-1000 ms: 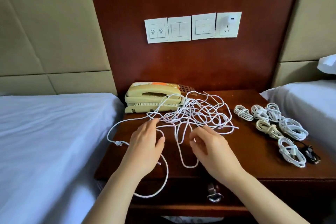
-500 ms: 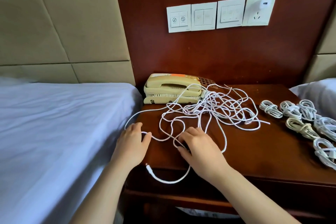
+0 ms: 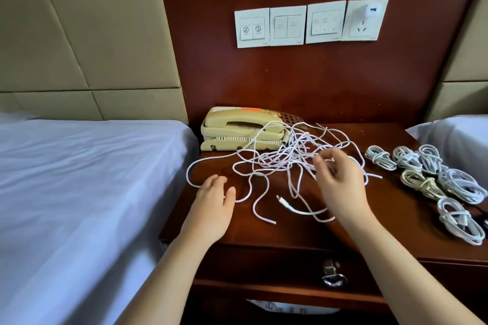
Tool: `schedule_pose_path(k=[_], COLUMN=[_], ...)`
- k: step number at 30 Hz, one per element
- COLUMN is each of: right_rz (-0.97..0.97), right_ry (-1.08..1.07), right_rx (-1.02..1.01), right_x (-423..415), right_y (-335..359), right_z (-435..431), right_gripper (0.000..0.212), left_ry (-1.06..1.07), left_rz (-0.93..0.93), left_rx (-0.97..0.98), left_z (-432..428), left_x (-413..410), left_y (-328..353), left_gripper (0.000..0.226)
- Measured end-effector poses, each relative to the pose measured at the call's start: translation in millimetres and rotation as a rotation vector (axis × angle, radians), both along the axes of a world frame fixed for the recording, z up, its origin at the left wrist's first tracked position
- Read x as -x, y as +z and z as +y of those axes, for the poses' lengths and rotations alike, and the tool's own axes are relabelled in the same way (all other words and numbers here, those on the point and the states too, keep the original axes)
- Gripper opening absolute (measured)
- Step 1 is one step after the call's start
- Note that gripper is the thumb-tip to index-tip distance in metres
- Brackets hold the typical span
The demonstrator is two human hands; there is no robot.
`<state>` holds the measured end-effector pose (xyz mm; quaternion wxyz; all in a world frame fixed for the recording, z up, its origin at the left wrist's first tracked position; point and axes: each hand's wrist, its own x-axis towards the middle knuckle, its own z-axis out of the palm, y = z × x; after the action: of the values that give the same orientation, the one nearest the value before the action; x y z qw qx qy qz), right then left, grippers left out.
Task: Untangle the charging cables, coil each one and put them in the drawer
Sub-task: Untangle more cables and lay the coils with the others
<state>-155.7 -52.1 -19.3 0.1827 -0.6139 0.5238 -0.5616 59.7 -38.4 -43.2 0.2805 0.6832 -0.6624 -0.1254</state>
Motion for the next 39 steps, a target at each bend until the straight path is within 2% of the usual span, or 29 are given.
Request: schedule_pose_path(k=[5,8,11,13,16,20,23,25,30,34,39], right_rz=[-0.231,-0.271,-0.283,-0.242,-0.188,-0.041,0.043,0.101,0.219,0.331,0.318], right_ry=[-0.049,-0.054,0.003,0.106,0.326,0.54,0.592,0.605,0.628,0.59,0.436], right_rx=[0.085,0.163,0.177,0.152,0.077,-0.047,-0.114,-0.157,-0.234,-0.197,-0.138], right_x=[13.8,19.1,22.9,23.2,17.3,7.1,3.3,0.4,-11.9,-23.9,-30.3], right_y=[7.6,12.8,16.4,17.5,18.8,13.6,10.2,8.1,1.5,-4.7,-4.8], right_z=[2.4,7.4,11.6,15.7,25.3,32.9,34.1,33.5,30.2,28.4,19.1], right_gripper=[0.021,0.022,0.023,0.023,0.026,0.025,0.021,0.023,0.021,0.019,0.018], left_ry=[-0.121,-0.177,-0.134,-0.1,-0.092,-0.083,-0.037,-0.075,0.056,0.167,0.24], left_rz=[0.035,0.057,0.076,0.215,0.515,0.697,0.974,1.038,1.125,1.222,1.254], left_rx=[0.024,0.059,0.189,0.187,-0.014,-0.197,-0.212,-0.215,-0.088,0.062,0.267], left_z=[4.7,2.6,-2.0,-2.1,1.3,-0.8,-3.4,-3.1,-4.3,-3.2,-0.3], left_x=[25.4,40.7,53.2,60.3,67.6,75.3,73.7,68.5,50.3,29.9,4.0], left_y=[-3.9,-4.3,1.2,9.2,17.0,20.4,25.5,27.0,31.1,39.5,47.4], left_gripper=[0.046,0.043,0.033,0.04,0.05,0.032,0.021,0.016,0.015,0.015,0.019])
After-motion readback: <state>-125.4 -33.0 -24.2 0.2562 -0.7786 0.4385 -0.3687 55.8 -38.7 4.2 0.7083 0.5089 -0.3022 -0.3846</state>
